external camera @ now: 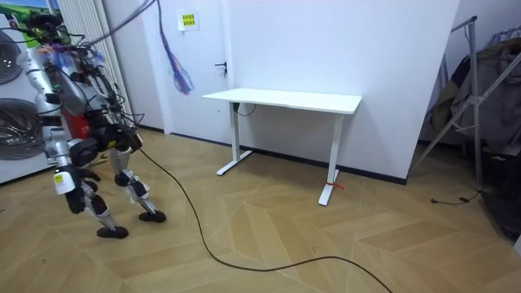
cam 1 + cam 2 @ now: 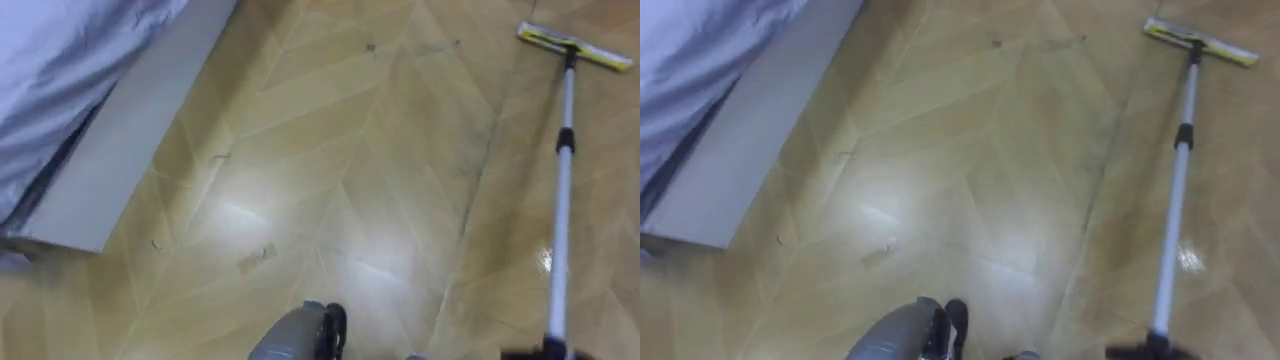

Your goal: Mop floor

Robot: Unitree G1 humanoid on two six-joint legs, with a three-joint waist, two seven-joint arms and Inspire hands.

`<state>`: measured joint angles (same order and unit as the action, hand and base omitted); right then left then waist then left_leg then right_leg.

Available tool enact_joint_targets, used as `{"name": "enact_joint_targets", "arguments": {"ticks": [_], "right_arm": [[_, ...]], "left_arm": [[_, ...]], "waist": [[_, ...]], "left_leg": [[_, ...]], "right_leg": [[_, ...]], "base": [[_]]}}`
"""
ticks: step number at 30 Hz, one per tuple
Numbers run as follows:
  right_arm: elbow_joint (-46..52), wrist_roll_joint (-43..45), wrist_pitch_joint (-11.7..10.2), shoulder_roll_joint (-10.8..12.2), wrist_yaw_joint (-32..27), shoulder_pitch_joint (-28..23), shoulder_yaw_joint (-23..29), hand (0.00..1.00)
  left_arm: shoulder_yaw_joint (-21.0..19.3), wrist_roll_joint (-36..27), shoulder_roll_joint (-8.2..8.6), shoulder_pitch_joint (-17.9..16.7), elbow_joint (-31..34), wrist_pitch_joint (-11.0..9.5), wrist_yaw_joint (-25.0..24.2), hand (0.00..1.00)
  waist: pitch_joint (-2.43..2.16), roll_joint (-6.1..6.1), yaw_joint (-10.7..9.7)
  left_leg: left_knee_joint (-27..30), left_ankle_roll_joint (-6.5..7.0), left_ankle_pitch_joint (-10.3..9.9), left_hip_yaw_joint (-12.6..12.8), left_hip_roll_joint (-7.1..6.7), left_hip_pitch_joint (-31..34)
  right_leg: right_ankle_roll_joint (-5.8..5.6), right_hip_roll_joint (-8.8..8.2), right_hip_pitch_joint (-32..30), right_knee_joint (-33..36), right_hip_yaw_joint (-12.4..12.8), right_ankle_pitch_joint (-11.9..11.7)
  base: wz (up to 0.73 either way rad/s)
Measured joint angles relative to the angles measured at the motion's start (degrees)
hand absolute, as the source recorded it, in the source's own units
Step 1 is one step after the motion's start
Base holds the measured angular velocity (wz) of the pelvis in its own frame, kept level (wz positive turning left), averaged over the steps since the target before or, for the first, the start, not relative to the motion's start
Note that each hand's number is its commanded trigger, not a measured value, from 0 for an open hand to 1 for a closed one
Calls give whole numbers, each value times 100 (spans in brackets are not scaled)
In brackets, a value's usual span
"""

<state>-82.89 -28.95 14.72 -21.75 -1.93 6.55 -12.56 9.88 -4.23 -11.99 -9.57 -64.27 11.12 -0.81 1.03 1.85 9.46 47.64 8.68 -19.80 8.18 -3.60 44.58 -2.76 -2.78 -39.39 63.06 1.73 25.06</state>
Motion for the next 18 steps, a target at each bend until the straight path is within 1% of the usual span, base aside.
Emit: {"name": "enact_joint_targets", "arguments": {"ticks": [1, 2, 3, 4, 5, 6, 7, 8, 9, 10, 11, 12, 13, 14, 15, 16, 17, 18], "right_arm": [[1, 29, 0, 60, -60, -175, -9, 100], [3, 64, 5, 171, -192, -458, -31, 100], [-5, 182, 21, 316, -277, -622, -32, 100], [-10, 238, 21, 384, -302, -700, -32, 100], [-12, 301, 27, 511, -318, -829, -32, 100], [-11, 363, 33, 573, -319, -879, -27, 100], [7, 493, 51, 658, -331, -886, 5, 100], [38, 621, 158, 683, -329, -855, 50, 100], [13, 751, 279, 669, -340, -666, 119, 100], [5, 856, 344, 646, -342, -534, 177, 100], [-6, 927, 450, 568, -348, -239, 246, 100], [-6, 950, 536, 409, -326, 125, 243, 100], [-9, 952, 559, 309, -315, 331, 238, 100], [2, 950, 537, 85, -304, 755, 192, 100], [17, 906, 444, -124, -306, 1153, 167, 100], [43, 918, 372, -207, -303, 1317, 133, 100], [110, 900, 240, -329, -287, 1604, 84, 100], [183, 898, 195, -352, -287, 1725, 70, 100]], "left_arm": [[-53, 0, 21, 37, 4, -41, 9, 0], [-90, -2, 43, 115, 3, -80, 39, 0], [-81, -7, 71, 165, 3, -85, 92, 0], [-69, -9, 91, 168, 5, -87, 135, 0], [-68, -12, 133, 168, 1, -89, 210, 0], [-63, -19, 153, 165, -3, -82, 242, 0], [-69, -9, 210, 162, -8, -29, 311, 0], [-68, -17, 275, 164, -16, 6, 375, 0], [-83, -16, 312, 178, -14, 7, 392, 0], [-82, -21, 315, 189, -14, 7, 394, 0], [-86, -74, 295, 224, -7, 9, 411, 0], [-69, -155, 247, 228, 16, 9, 417, 0], [-51, -234, 215, 226, 16, 9, 423, 0], [-40, -326, 153, 222, 15, 16, 448, 0], [-11, -437, 60, 218, 18, 23, 497, 0], [8, -453, -2, 210, 43, 34, 515, 0], [48, -453, -128, 124, 188, 64, 556, 0], [48, -447, -171, 48, 261, 64, 566, 0]], "waist": [[-19, 30, -40], [-55, 104, -104], [-20, 166, -199], [-27, 182, -262], [-24, 181, -314], [-19, 170, -314], [-15, 182, -317], [2, 156, -349], [-12, 182, -344], [-17, 189, -347], [-12, 181, -331], [3, 148, -284], [17, 127, -264], [33, 103, -237], [49, 79, -181], [70, 37, -154], [87, -58, -71], [81, -92, -20]], "left_leg": [[10, 15, -57, -14, -12, -23], [15, 31, -141, -56, -11, -52], [-21, 31, -188, -59, -11, -137], [-38, 26, -210, -65, -12, -175], [-50, -8, -268, -103, -23, -259], [-45, -38, -314, -115, -26, -306], [32, -99, -452, -231, -44, -382], [118, -163, -583, -345, -80, -416], [193, -220, -663, -464, -103, -437], [222, -245, -711, -513, -106, -442], [296, -283, -749, -568, -111, -441], [375, -313, -812, -587, -111, -456], [429, -329, -824, -585, -111, -453], [583, -370, -846, -571, -90, -413], [860, -435, -823, -483, 1, -304], [1054, -521, -772, -425, 48, -221], [1466, -723, -595, -368, 132, -25], [1635, -781, -489, -378, 174, 100]], "right_leg": [[-2, 7, -108, 174, 18, -80], [-14, 26, -384, 216, 51, -107], [8, 29, -657, 74, 14, -106], [26, 15, -773, -126, -29, -121], [105, -16, -925, -680, -101, -212], [148, -19, -938, -991, -148, -310], [261, 3, -951, -1382, -232, -663], [397, -12, -905, -1371, -319, -817], [450, -22, -880, -1310, -413, -738], [471, -33, -874, -1283, -467, -700], [516, -97, -865, -1202, -562, -611], [545, -151, -860, -1086, -634, -517], [565, -176, -860, -1023, -656, -458], [614, -220, -859, -900, -708, -312], [590, -206, -855, -780, -740, -170], [609, -192, -849, -710, -743, -113], [708, -155, -842, -612, -727, -44], [733, -109, -820, -610, -709, -20]], "base": [[-20], [-35], [-41], [-54], [-56], [-74], [-61], [-56], [-30], [-13], [6], [13], [26], [38], [43], [42], [29], [37]]}}
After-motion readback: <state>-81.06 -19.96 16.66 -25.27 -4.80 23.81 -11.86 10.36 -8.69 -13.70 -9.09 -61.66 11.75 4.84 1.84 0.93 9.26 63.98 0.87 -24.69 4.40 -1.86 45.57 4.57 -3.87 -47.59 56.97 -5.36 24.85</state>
